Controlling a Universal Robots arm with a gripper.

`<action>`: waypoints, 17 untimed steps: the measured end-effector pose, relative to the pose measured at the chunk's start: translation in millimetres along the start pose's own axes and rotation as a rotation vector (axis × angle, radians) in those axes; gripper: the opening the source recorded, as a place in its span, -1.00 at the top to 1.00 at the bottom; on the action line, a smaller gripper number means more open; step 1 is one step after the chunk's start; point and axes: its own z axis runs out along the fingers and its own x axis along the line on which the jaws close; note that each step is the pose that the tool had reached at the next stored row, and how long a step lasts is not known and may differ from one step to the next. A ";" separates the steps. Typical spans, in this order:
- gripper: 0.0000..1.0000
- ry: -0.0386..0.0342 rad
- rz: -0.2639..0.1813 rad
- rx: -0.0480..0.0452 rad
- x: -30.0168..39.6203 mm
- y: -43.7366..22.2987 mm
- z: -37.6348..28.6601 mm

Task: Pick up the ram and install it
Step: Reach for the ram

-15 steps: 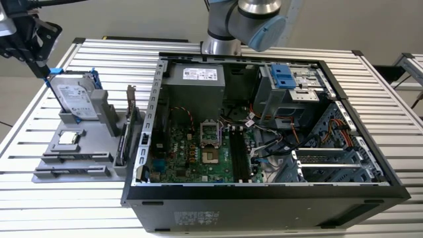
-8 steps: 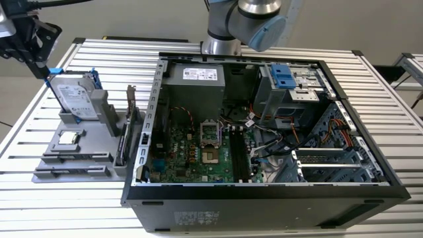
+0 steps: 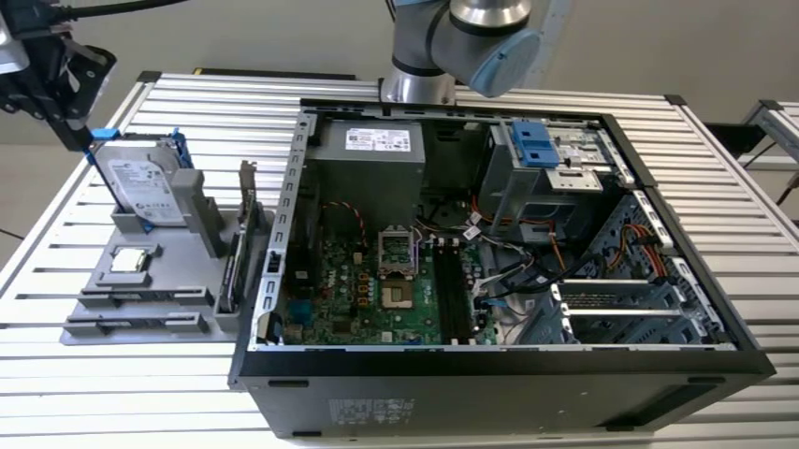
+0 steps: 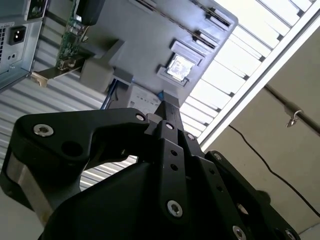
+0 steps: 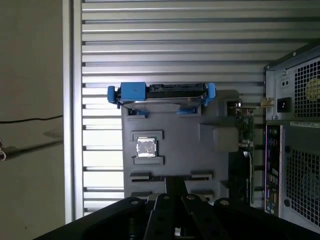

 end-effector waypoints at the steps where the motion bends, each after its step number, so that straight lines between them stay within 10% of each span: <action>1: 1.00 0.0005 0.000 0.0000 0.0 -0.3 0.1; 17: 1.00 0.0092 0.000 0.0002 -0.1 -3.9 1.9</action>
